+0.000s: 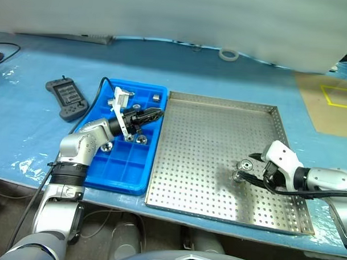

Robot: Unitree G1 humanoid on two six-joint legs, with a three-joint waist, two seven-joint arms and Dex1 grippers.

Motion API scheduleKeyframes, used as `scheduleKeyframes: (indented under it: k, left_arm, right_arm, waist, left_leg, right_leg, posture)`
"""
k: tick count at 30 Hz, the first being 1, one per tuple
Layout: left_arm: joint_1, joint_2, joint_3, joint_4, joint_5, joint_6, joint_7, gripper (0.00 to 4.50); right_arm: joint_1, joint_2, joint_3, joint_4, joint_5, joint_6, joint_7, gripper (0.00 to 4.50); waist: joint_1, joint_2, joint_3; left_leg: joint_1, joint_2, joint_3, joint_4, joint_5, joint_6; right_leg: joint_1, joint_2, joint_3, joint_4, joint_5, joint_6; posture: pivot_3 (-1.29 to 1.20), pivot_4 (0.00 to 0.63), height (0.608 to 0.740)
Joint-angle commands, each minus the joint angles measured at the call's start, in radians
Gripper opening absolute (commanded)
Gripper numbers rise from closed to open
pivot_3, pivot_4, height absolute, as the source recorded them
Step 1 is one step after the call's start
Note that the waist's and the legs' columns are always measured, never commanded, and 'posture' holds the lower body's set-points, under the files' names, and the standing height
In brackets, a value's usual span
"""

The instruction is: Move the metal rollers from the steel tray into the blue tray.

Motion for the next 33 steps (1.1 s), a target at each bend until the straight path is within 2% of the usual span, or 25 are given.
scheduleKeyframes:
  k: [1, 6, 13, 24, 33]
  left_arm:
    - [-0.015, 0.002, 0.006, -0.010, 0.009, -0.022, -0.034, 1.44]
    - [0.004, -0.004, 0.013, -0.017, 0.019, -0.018, -0.035, 1.44]
    - [0.027, 0.006, 0.019, -0.020, 0.029, -0.017, -0.035, 1.44]
    - [0.044, -0.002, 0.025, -0.016, 0.039, -0.029, -0.030, 1.44]
    - [0.042, -0.017, 0.023, 0.003, 0.056, -0.050, -0.028, 1.44]
  right_arm:
    - [0.026, 0.025, -0.050, -0.081, 0.068, 0.039, -0.023, 3.64]
    - [0.092, 0.041, -0.023, -0.079, 0.066, 0.029, -0.060, 3.64]
    - [0.085, 0.086, -0.050, -0.066, 0.142, 0.115, -0.118, 3.64]
    - [0.090, 0.056, -0.093, -0.196, 0.230, 0.313, -0.198, 3.64]
    - [0.090, 0.025, -0.103, -0.139, 0.236, 0.293, -0.204, 3.64]
  waist:
    - [-0.001, 0.000, 0.000]
    - [0.003, 0.001, -0.001]
    - [0.003, 0.002, -0.001]
    - [0.005, 0.002, -0.001]
    - [0.006, 0.002, -0.001]
  left_leg:
    - [0.000, 0.000, 0.000, 0.001, 0.000, 0.000]
    - [0.001, 0.000, 0.000, 0.001, -0.001, 0.002]
    - [0.000, -0.002, 0.000, 0.001, -0.002, 0.004]
    - [0.001, -0.003, 0.000, 0.000, -0.002, 0.004]
    - [0.001, -0.004, 0.000, 0.000, -0.003, 0.004]
  right_leg:
    - [0.000, 0.000, 0.000, 0.000, 0.000, 0.000]
    - [0.004, 0.000, 0.000, -0.001, 0.000, 0.000]
    - [0.004, -0.003, 0.000, -0.002, 0.000, 0.000]
    - [0.005, -0.003, -0.001, -0.002, 0.000, 0.000]
    - [0.004, -0.004, -0.001, -0.003, -0.001, 0.001]
  posture:
    - [-0.25, 0.150, 0.740]
    - [-0.24, 0.150, 0.740]
    - [-0.22, 0.150, 0.740]
    - [-0.22, 0.150, 0.740]
    - [-0.22, 0.150, 0.740]
